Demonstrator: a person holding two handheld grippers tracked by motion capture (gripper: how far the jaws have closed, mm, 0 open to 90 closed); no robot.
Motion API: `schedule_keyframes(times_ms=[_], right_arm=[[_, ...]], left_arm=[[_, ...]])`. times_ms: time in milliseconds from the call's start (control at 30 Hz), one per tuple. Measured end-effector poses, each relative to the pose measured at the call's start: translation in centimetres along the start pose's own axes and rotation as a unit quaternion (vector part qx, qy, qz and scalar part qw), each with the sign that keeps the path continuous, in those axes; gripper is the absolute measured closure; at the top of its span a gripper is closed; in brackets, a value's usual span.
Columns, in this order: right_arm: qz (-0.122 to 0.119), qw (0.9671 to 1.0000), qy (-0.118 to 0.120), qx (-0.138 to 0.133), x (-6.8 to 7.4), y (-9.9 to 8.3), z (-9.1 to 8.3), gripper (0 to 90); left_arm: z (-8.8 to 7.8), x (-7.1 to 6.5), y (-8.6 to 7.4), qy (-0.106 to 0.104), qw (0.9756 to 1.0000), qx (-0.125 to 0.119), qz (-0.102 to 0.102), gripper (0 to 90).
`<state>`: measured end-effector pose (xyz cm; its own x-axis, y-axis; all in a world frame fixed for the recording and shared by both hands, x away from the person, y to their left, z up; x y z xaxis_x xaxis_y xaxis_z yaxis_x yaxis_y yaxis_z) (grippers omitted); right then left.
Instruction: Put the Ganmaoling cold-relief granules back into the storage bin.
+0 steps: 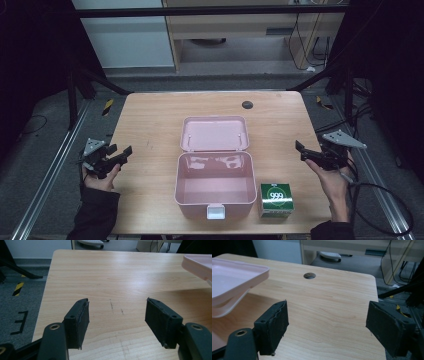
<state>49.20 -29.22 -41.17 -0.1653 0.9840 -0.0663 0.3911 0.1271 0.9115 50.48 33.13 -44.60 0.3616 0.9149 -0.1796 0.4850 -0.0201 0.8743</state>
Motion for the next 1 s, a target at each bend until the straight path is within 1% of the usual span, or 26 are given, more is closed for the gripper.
schedule_keyframes(times_ms=[33, 67, 100, 133, 167, 200, 233, 267, 300, 367, 400, 433, 467, 500, 567, 600, 667, 700, 733, 767, 800, 833, 867, 900, 933, 1000], right_arm=[[0.000, 1.0000, 0.000, 0.000, 0.0, 0.0, 0.0, 17.7], [-0.024, 0.9997, 0.000, 0.009, 0.3, 0.3, -0.3, 17.6], [-0.024, 0.9997, 0.000, 0.009, 0.3, 0.3, -0.3, 17.6], [-0.037, 0.9992, 0.000, 0.013, 0.5, 0.5, -0.4, 17.6], [-0.054, 0.9983, 0.009, 0.019, 0.9, 0.7, -0.6, 17.0], [-0.061, 0.9978, 0.017, 0.018, 1.1, 0.9, -0.7, 17.0], [-0.061, 0.9978, 0.017, 0.018, 1.1, 0.9, -0.7, 17.0], [-0.065, 0.9974, 0.026, 0.021, 1.3, 1.0, -0.8, 17.0], [-0.081, 0.9958, 0.038, 0.021, 1.6, 1.2, -1.0, 17.1], [-0.099, 0.9935, 0.050, 0.025, 2.0, 1.4, -1.3, 17.2], [-0.106, 0.9925, 0.054, 0.027, 2.2, 1.5, -1.4, 17.3], [-0.110, 0.9916, 0.060, 0.032, 2.4, 1.5, -1.5, 17.3], [-0.115, 0.9906, 0.066, 0.035, 2.6, 1.6, -1.6, 17.2], [-0.121, 0.9894, 0.071, 0.038, 2.8, 1.7, -1.6, 16.9], [-0.123, 0.9889, 0.073, 0.042, 2.9, 1.7, -1.7, 16.8], [-0.135, 0.9860, 0.085, 0.049, 3.4, 1.8, -1.8, 16.6], [-0.153, 0.9819, 0.095, 0.058, 3.8, 1.9, -1.8, 16.2], [-0.153, 0.9819, 0.095, 0.058, 3.8, 1.9, -1.8, 16.2], [-0.170, 0.9777, 0.106, 0.064, 4.2, 2.1, -1.8, 15.8], [-0.177, 0.9758, 0.111, 0.067, 4.4, 2.2, -1.9, 15.6], [-0.177, 0.9758, 0.111, 0.067, 4.4, 2.2, -1.9, 15.6], [-0.182, 0.9739, 0.118, 0.067, 4.6, 2.2, -1.9, 15.6], [-0.193, 0.9698, 0.130, 0.073, 4.9, 2.3, -1.9, 15.4], [-0.193, 0.9698, 0.130, 0.073, 4.9, 2.3, -1.9, 15.4], [-0.208, 0.9652, 0.138, 0.077, 5.2, 2.4, -1.9, 14.8], [-0.220, 0.9600, 0.153, 0.081, 5.5, 2.5, -1.8, 14.1]], left_arm=[[0.0, 0.0, 0.0, -0.003, 1.0000, 0.001, 0.001, 35.1], [-0.1, 0.0, 0.1, -0.004, 1.0000, 0.001, 0.003, 34.6], [-0.1, 0.0, 0.1, -0.004, 1.0000, 0.002, 0.003, 34.6], [-0.1, -0.1, 0.2, -0.006, 1.0000, 0.003, 0.004, 34.6], [-0.1, -0.1, 0.2, -0.006, 1.0000, 0.004, 0.005, 34.6], [0.0, -0.1, 0.1, -0.008, 0.9999, 0.005, 0.006, 34.6], [0.0, -0.2, 0.1, -0.011, 0.9999, 0.009, 0.008, 34.6], [0.1, -0.3, 0.1, -0.014, 0.9998, 0.013, 0.011, 34.6], [0.2, -0.4, 0.0, -0.021, 0.9995, 0.018, 0.014, 35.1], [0.3, -0.5, -0.1, -0.027, 0.9992, 0.025, 0.018, 35.4], [0.4, -0.6, -0.2, -0.025, 0.9990, 0.031, 0.021, 35.5], [0.4, -0.6, -0.2, -0.025, 0.9990, 0.031, 0.021, 35.5], [0.5, -0.7, -0.4, -0.024, 0.9986, 0.039, 0.027, 35.5], [0.5, -0.8, -0.4, -0.026, 0.9985, 0.041, 0.026, 35.6], [0.5, -0.8, -0.5, -0.026, 0.9984, 0.042, 0.027, 35.5], [0.5, -0.9, -0.5, -0.027, 0.9983, 0.044, 0.028, 35.5], [0.6, -0.9, -0.6, -0.030, 0.9982, 0.045, 0.027, 35.5], [0.6, -0.9, -0.6, -0.030, 0.9982, 0.045, 0.027, 35.5], [0.7, -0.9, -0.7, -0.034, 0.9978, 0.049, 0.028, 35.5], [0.7, -0.9, -0.7, -0.034, 0.9978, 0.049, 0.028, 35.5], [0.7, -1.0, -0.8, -0.033, 0.9976, 0.052, 0.030, 35.5], [0.9, -1.0, -1.0, -0.032, 0.9974, 0.057, 0.032, 35.5], [1.0, -1.1, -1.1, -0.032, 0.9970, 0.061, 0.035, 35.5], [1.0, -1.1, -1.1, -0.032, 0.9970, 0.061, 0.035, 35.5], [1.1, -1.1, -1.1, -0.032, 0.9968, 0.063, 0.036, 35.5], [1.2, -1.1, -1.2, -0.032, 0.9968, 0.064, 0.034, 35.5]])
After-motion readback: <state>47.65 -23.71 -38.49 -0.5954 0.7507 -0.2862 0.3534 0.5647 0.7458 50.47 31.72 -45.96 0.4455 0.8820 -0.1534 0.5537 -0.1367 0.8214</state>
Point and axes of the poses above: each handheld gripper's, and its own axes: z roughly forward along the jaws, y roughly out of its top, x roughly to its left, the point moved 3 cm from there along z, roughly forward along the jaws, and after that the axes turned 8 degrees about -y, right-handed, at the moved point
